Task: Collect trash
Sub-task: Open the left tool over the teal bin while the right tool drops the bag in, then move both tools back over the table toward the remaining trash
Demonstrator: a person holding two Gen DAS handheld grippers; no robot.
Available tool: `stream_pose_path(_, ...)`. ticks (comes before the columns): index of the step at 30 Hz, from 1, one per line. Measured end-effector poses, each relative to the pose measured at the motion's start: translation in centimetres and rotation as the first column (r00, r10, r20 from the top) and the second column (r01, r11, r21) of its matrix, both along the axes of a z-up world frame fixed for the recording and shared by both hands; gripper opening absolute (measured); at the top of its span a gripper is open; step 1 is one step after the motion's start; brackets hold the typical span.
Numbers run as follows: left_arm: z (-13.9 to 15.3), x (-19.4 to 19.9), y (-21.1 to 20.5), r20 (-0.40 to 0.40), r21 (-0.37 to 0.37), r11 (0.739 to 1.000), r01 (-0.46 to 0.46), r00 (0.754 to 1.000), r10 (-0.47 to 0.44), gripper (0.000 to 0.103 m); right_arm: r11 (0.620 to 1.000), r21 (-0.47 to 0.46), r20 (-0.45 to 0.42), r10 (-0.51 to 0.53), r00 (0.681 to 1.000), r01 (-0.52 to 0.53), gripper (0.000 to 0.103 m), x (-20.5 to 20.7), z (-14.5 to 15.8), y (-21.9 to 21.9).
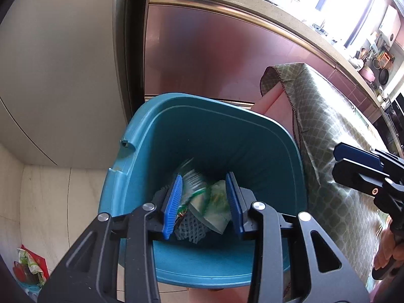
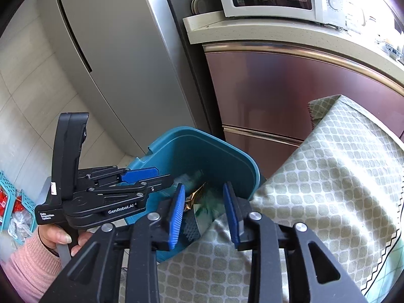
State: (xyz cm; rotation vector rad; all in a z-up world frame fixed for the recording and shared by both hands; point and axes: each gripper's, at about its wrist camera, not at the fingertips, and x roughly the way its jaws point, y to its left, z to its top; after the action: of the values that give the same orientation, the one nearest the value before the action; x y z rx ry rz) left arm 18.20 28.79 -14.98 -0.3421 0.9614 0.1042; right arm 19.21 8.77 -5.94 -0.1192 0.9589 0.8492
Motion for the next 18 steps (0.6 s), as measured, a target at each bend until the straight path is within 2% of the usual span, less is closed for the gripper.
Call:
stream_pose_path(8, 1.4, -1.4, -0.6, 0.046, 0.007, 1.0, 0.003, 0.999, -0.004, 0.036, 0.999, 0.054, 0.008, 0.002, 1.0, -0.002, 0.031, -1.3, 1.1, -1.9)
stream_pose_path(13, 4.3, -2.7, -2.4, 0.131, 0.009, 0.999, 0.043, 0.99, -0.044, 0.039, 0.995, 0.098, 0.051, -0.001, 0.999, -0.004, 0.034, -3.5, 2.8, -4.5)
stream_pose_path(18, 7.5, -4.1, -5.6, 0.236, 0.012, 0.992, 0.126, 0.964, -0.126, 0.045, 0.988, 0.148, 0.11, -0.059, 0.992, 0.042, 0.038, -6.1, 5.1, -9.0)
